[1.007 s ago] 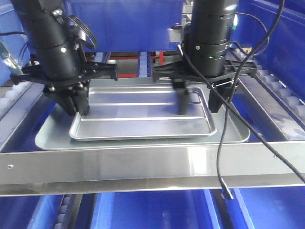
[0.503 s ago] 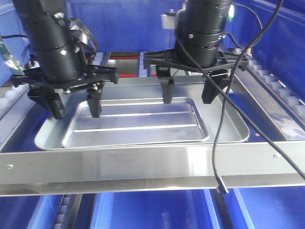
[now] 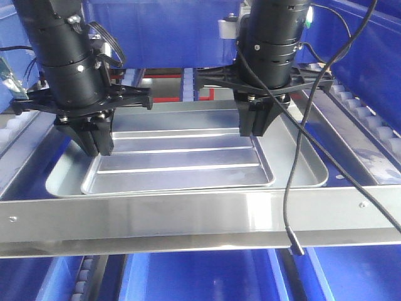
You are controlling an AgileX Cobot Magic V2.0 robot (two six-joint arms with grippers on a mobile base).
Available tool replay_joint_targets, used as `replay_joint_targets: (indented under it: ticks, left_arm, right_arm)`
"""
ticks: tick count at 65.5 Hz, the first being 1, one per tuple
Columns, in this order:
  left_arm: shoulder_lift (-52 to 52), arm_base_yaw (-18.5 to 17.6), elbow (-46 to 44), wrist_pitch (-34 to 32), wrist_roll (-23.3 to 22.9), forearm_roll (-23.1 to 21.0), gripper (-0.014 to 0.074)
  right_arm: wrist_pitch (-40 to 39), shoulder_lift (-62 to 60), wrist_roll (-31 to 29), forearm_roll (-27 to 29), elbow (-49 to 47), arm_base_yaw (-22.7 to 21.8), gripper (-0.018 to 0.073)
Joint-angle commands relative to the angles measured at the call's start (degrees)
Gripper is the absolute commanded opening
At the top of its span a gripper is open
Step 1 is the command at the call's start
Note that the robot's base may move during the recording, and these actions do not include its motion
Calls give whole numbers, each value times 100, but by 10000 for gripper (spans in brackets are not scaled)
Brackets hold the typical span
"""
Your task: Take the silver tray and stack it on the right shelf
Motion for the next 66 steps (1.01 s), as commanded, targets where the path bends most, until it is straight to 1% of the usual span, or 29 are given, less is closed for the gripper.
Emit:
replay_joint_targets:
  ticks: [1,7,10,12,21,29,36,46,55,66]
  left_arm:
    - [-309,14,-170,-146,-1,71,-101]
    - [-344,49,-170,-13,-1,57,-100]
    - [-385,54,-170,-12,-1,10,-100]
    - [-428,54,-170,-12,-1,14,-100]
    - [-734,41,-170,-108,-1,14,-100]
    - [-1077,41,-54,-409,-1,14,-100]
    - [-1431,41,170,-789,-1,14,-100]
    - [-2040,41,796,-1562,-1,14,-100]
    - [-2608,41,1600,-2241,-1,37,-100]
    - [-3451,41,2811,-3134,-1,37,-99]
  right_arm:
    - [-284,-381,-32,-117,-219,-24,88]
    - [-106,-415,-32,-86,-219,-24,83]
    - [-82,-450,-32,-86,-219,-24,56]
    - [-139,-483,-32,-86,-219,-18,43]
    - [-458,-737,-32,-86,-207,-18,48]
    - [-729,-1027,-32,-86,-155,-18,48]
    - [-1116,-1335,-45,-91,-16,-18,48]
    - [-1854,-1831,-466,-148,444,52,48]
    - [-2528,-2329,-827,-195,1121,168,48]
    - [-3679,-3118,-853,-228,2289,211,50]
